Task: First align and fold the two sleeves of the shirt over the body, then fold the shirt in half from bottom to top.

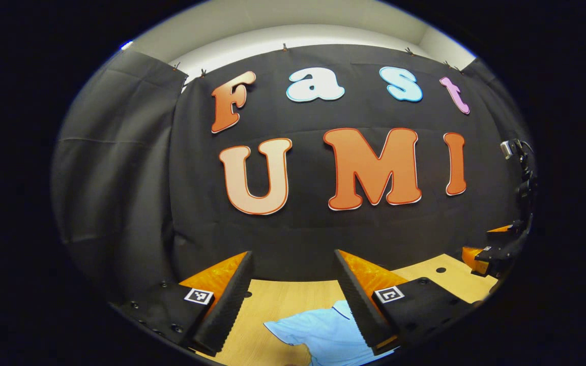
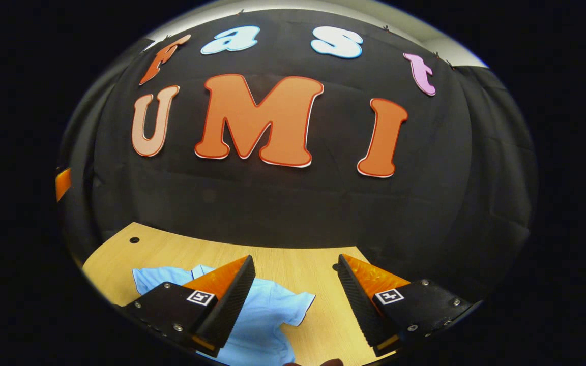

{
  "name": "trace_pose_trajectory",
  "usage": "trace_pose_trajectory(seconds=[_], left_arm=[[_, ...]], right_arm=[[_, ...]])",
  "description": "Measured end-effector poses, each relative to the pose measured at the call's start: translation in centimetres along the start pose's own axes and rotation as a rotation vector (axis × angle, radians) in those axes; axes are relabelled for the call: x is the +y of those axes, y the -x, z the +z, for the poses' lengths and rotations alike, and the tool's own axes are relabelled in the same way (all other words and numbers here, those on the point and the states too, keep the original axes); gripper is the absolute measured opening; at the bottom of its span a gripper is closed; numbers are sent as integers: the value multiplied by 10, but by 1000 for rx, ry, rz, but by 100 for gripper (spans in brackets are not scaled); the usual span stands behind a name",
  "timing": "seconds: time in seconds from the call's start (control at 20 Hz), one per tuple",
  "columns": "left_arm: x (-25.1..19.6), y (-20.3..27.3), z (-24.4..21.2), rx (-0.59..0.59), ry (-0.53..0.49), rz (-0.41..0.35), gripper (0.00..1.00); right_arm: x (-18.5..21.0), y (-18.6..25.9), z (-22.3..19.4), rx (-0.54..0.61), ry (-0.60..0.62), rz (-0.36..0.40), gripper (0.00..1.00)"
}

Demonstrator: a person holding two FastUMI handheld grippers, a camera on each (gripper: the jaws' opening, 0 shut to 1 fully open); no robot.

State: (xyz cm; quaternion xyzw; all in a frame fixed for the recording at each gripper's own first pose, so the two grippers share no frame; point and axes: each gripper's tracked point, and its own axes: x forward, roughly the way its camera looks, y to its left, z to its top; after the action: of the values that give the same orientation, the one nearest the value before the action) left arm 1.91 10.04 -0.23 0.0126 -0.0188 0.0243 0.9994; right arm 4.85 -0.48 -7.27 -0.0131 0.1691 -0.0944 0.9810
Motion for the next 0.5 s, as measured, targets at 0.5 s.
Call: trace_pose_trajectory(seconds=[0.5], left_arm=[[23, 37, -10, 73, -39, 153, 100]], right_arm=[[-6, -102, -88, 293, -26, 45, 99]])
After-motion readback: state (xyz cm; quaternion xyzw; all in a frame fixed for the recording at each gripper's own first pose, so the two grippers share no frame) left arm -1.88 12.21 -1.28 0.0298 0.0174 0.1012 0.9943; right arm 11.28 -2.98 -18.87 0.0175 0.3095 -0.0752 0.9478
